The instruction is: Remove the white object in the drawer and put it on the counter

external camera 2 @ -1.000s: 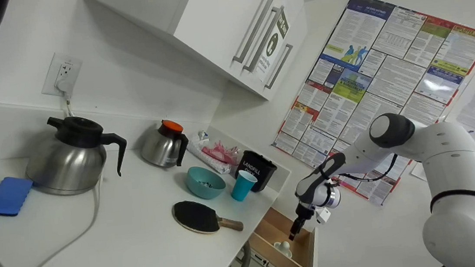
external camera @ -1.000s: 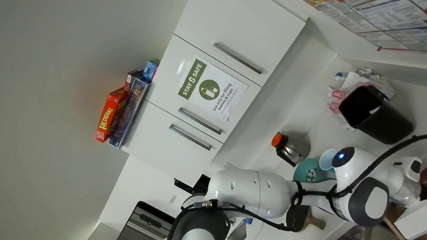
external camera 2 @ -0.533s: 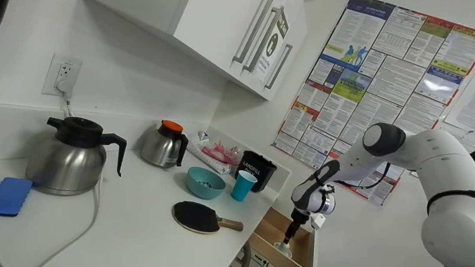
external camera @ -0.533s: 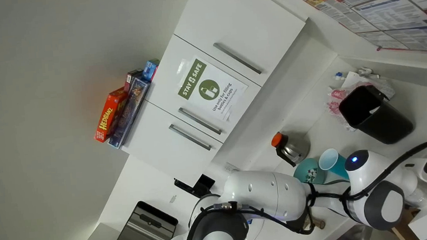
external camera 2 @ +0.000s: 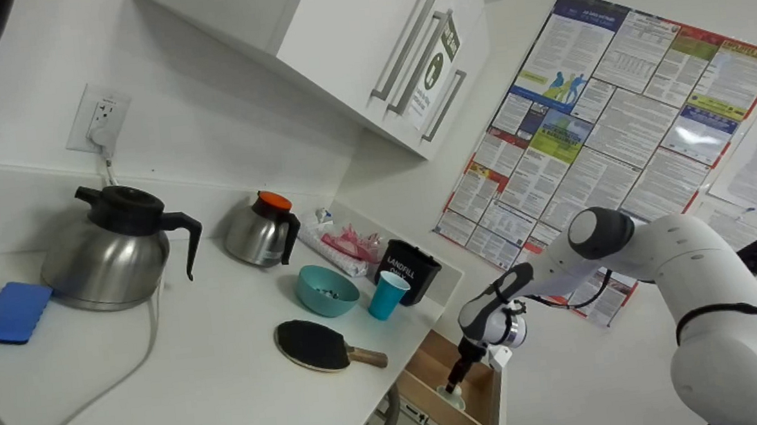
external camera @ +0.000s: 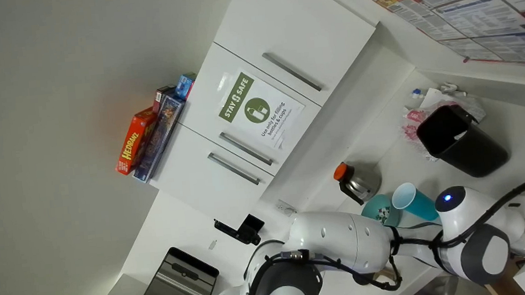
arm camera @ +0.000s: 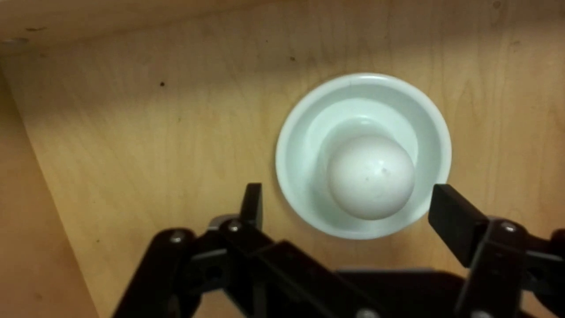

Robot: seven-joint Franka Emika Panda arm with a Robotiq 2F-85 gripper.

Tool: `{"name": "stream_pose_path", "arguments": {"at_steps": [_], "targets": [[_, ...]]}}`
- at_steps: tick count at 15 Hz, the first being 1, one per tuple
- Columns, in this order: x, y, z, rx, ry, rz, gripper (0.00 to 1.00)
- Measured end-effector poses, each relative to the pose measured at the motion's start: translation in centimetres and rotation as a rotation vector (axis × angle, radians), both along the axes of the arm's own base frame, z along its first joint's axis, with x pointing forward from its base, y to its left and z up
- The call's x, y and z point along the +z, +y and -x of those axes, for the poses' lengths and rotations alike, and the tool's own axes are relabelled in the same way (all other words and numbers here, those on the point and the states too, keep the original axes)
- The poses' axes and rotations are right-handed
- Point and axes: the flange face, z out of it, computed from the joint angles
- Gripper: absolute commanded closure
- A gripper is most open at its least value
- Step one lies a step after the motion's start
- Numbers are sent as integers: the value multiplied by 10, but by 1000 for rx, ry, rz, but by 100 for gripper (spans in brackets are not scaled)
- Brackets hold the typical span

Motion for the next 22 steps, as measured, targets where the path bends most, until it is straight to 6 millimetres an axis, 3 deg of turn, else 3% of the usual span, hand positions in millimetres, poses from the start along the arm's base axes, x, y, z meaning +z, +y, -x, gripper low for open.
{"name": "stream_pose_path", "arguments": {"at_steps": [5,6,12,15,19,22], "targets": [[-12,-2,-2,1,2,0,73],[-14,-2,-3,2,2,1,77],[-6,-2,-8,-37,-3,-3,77],[23,1,-16,-73,28,-22,77],[87,12,-33,-81,66,-41,77],[135,33,-49,-87,45,-53,77]]}}
